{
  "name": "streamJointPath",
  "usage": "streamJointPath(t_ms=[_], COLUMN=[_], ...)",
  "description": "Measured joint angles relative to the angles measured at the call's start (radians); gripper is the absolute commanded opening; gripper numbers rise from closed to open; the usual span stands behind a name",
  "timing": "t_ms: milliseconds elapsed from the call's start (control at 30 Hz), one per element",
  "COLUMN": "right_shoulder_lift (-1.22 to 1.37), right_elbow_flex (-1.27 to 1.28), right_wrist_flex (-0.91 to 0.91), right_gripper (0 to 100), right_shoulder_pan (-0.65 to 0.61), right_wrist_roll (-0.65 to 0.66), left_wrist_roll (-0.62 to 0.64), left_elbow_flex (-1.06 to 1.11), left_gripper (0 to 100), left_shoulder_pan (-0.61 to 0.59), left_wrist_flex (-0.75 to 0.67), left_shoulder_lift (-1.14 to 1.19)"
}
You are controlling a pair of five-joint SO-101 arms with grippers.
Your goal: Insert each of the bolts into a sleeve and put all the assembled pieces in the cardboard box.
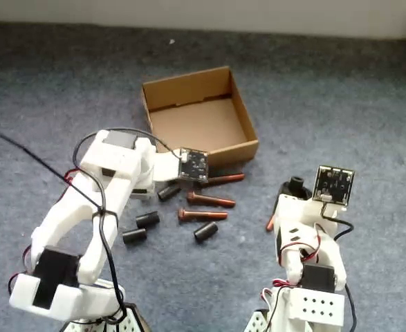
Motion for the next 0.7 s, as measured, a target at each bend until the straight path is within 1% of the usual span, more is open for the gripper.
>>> streamJointPath(t_ms=[133, 267, 367, 467, 700], right_shoulder_lift=[0.000, 0.000, 0.000, 0.000, 0.000], right_elbow_flex=[0.000, 0.000, 0.000, 0.000, 0.000], right_wrist_flex=[0.000, 0.000, 0.000, 0.000, 0.000], right_gripper=[0.5, 0.5, 0.5, 0.5, 0.5], right_shoulder_pan=[0.000, 0.000, 0.000, 0.000, 0.000], right_wrist_roll=[0.000, 0.000, 0.000, 0.000, 0.000], left_wrist_roll=[0.000, -0.002, -0.009, -0.009, -0.009], left_elbow_flex=[0.000, 0.000, 0.000, -0.003, -0.029], left_gripper=[21, 21, 21, 21, 21], left_shoulder_pan=[-0.048, -0.104, -0.146, -0.181, -0.164], left_wrist_flex=[0.031, 0.032, 0.031, -0.008, -0.089], left_shoulder_lift=[-0.123, -0.132, -0.086, -0.017, 0.112])
